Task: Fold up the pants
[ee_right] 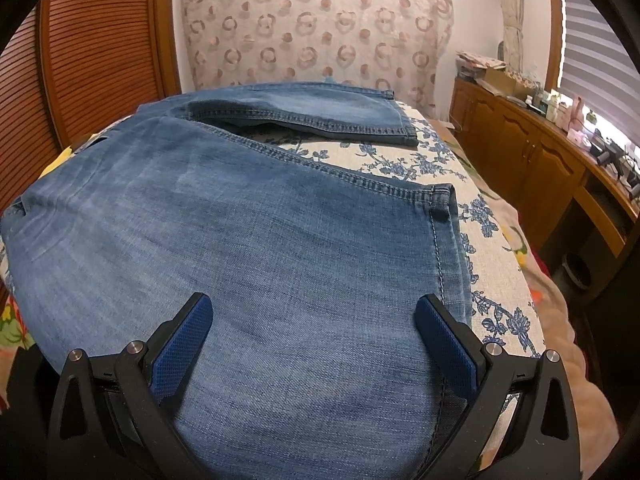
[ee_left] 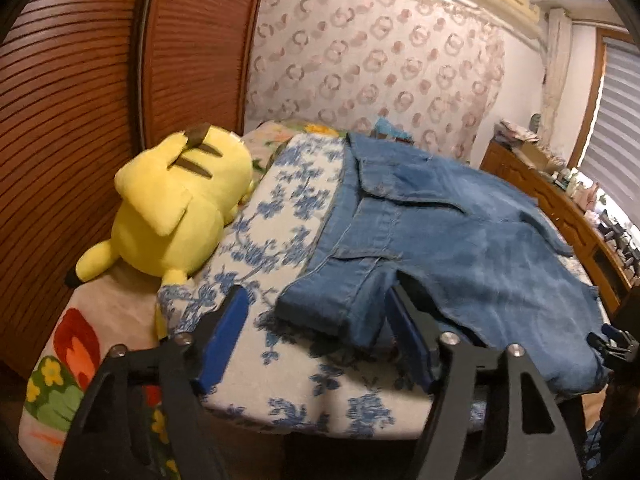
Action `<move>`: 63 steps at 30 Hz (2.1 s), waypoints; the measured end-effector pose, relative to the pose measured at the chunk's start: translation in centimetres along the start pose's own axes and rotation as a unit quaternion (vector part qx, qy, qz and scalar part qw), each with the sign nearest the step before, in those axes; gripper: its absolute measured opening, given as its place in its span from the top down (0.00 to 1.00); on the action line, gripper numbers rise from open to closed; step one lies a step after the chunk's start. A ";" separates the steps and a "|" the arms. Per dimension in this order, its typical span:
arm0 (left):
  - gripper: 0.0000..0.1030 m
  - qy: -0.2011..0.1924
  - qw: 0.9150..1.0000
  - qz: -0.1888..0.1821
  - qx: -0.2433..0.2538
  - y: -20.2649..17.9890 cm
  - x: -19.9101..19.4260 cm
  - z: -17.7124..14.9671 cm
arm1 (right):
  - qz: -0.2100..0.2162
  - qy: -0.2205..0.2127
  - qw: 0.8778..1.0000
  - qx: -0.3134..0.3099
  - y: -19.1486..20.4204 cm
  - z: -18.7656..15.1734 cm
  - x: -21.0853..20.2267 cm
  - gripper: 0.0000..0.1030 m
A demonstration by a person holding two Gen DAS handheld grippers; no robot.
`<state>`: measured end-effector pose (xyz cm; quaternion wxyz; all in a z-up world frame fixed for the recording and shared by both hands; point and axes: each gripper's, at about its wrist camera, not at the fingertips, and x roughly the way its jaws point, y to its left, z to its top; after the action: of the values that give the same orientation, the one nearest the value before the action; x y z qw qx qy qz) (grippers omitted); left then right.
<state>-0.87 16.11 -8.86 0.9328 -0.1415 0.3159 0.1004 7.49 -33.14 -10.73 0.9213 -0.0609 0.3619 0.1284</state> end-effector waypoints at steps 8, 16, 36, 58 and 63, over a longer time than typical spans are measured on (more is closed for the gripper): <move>0.46 0.045 0.999 0.002 -0.009 0.2 2.8 -1.4 | 0.000 -0.001 1.000 0.000 0.0 0.0 0.1 0.00; 0.78 0.044 0.999 -0.020 -0.004 -0.5 3.3 -1.1 | 0.001 -0.002 1.000 -0.002 0.2 0.1 0.1 0.00; 0.93 -0.028 0.994 -0.055 0.087 -6.9 0.1 4.8 | 0.007 0.001 1.000 -0.008 0.4 0.5 0.5 0.00; 0.99 -0.061 0.986 -0.072 0.139 -12.6 3.0 11.7 | 0.070 -0.016 0.997 -0.016 2.2 2.7 -1.6 0.14; 0.99 -0.059 0.985 -0.060 0.149 -14.7 5.3 13.7 | 0.101 -0.024 0.994 -0.025 3.7 3.3 -2.8 0.17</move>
<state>15.00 7.28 1.27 0.9648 -0.0128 0.2627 0.0045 6.64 -29.44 -6.46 0.9102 -0.0438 0.3407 0.2312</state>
